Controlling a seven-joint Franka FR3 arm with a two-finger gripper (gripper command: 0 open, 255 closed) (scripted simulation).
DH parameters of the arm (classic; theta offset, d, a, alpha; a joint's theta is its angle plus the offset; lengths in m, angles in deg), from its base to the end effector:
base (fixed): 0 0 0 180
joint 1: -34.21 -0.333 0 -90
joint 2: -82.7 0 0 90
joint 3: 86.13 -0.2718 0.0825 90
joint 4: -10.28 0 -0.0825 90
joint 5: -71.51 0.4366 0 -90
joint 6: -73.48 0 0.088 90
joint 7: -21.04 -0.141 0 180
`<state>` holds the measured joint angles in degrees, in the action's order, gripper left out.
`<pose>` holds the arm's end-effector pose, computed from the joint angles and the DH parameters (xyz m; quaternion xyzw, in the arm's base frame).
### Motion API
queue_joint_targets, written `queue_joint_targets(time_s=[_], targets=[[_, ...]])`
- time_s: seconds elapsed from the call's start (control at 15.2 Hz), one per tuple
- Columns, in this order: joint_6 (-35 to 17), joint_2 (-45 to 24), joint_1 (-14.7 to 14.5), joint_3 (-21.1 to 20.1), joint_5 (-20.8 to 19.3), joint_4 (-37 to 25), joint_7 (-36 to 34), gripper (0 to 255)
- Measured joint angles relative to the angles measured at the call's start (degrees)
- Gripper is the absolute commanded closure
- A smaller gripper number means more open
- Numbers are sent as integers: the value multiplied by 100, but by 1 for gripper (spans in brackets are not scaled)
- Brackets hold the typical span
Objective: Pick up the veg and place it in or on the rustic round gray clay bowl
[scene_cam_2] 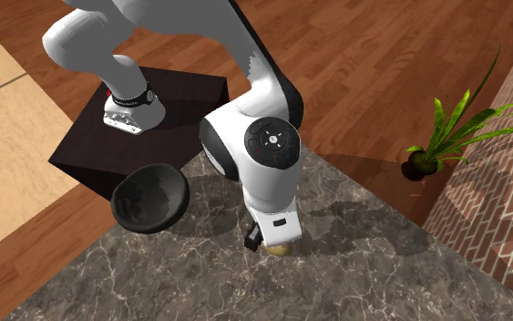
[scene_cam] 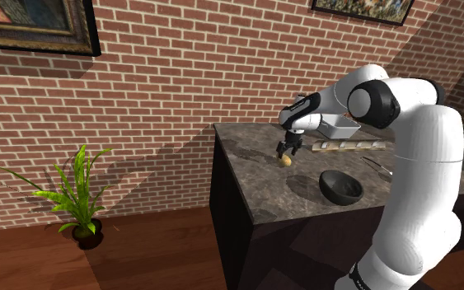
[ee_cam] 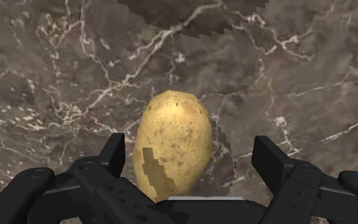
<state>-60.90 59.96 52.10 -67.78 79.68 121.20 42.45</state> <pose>0.5232 -0.3806 0.1827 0.9861 -0.1650 0.0118 0.0168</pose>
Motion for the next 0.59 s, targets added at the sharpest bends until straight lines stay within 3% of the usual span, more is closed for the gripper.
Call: queue_joint_targets(time_s=[0.59], targets=[[-401,-556,169,-103,229,-170,161,0]])
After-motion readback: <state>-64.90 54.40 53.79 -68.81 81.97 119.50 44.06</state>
